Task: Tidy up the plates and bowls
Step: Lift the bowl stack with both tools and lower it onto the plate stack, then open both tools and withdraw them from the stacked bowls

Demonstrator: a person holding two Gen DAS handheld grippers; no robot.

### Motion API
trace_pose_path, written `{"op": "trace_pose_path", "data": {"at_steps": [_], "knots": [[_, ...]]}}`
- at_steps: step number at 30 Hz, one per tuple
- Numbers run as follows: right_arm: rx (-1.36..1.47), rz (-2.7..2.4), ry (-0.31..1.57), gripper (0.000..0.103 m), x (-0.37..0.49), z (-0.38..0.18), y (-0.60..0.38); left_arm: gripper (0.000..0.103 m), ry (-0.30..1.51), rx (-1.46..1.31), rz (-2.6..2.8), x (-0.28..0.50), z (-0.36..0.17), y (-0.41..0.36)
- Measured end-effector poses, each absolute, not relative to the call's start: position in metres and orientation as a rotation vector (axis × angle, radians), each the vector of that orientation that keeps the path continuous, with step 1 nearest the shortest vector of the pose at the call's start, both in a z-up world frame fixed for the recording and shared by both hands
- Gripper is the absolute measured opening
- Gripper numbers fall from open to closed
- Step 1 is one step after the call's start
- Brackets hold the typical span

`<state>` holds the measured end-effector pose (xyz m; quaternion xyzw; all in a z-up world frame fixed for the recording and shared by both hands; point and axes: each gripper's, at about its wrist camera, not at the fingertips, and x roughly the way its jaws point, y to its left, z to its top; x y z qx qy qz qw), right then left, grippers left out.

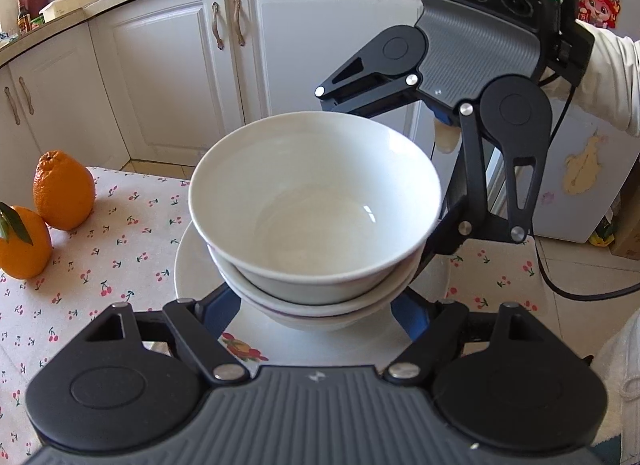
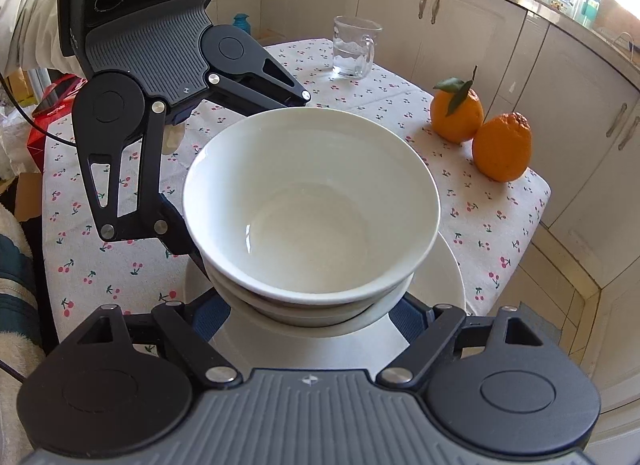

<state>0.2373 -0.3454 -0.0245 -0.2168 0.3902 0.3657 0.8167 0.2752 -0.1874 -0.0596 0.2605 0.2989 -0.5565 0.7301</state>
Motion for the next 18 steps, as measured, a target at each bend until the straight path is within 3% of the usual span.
{"op": "trace_pose_path", "data": {"at_steps": [12, 18], "knots": [[-0.423, 0.77, 0.856, 0.089, 0.242, -0.029, -0.349, 0.082, 0.636, 0.573, -1.225, 0.274, -0.062, -0.186], [-0.411, 0.744, 0.855, 0.092, 0.239, -0.029, -0.347, 0.093, 0.553, 0.579, -1.161, 0.256, -0.056, -0.177]]}}
